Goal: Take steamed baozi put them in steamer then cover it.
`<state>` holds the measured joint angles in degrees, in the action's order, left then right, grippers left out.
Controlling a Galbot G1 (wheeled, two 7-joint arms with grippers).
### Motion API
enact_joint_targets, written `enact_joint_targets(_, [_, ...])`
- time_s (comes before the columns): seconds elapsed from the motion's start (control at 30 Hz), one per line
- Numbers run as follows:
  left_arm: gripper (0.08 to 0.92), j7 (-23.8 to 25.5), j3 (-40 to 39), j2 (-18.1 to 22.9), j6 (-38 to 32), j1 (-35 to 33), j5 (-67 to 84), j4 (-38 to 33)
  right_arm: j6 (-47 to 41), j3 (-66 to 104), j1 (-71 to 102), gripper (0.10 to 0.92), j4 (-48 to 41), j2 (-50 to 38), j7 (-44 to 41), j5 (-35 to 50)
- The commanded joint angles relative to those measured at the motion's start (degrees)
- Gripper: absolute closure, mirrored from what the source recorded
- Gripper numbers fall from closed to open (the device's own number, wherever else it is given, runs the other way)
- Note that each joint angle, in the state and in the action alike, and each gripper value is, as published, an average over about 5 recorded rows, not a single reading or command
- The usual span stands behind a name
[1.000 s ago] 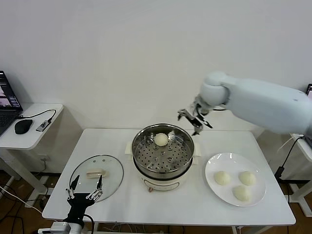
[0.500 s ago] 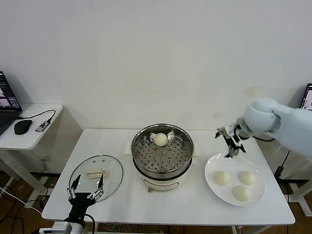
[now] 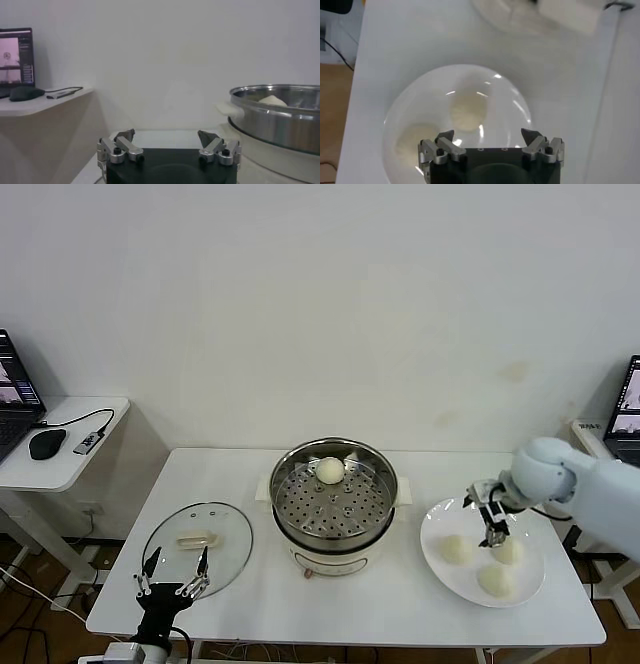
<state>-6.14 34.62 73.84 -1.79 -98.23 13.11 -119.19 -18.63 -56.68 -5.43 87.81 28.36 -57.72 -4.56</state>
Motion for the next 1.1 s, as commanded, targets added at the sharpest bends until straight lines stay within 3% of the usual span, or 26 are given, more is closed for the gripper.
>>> enact_joint_targets(0.03, [0.177, -0.01, 0.04, -0.03, 0.08, 0.06, -0.07, 0.16, 0.48, 8.09, 12.26, 0.203, -6.24, 3.97, 0.91, -3.02])
enact_joint_targets(0.53, [0.177, 0.00, 0.53, -0.15, 0.06, 0.23, -0.16, 0.56, -0.03, 10.25, 13.76, 0.208, -9.26, 8.02, 2.18, -3.68])
enact_joint_targets(0.83, [0.177, -0.07, 0.55, 0.08, -0.04, 0.08, -0.29, 0.53, -0.42, 10.73, 13.30, 0.333, -8.76, 7.42, 2.11, -3.64])
enact_joint_targets(1.1, [0.177, -0.08, 0.68, 0.00, -0.04, -0.04, -0.28, 0.12, -1.38, 6.85, 5.90, 0.387, -5.12, 3.31, 0.59, 0.79])
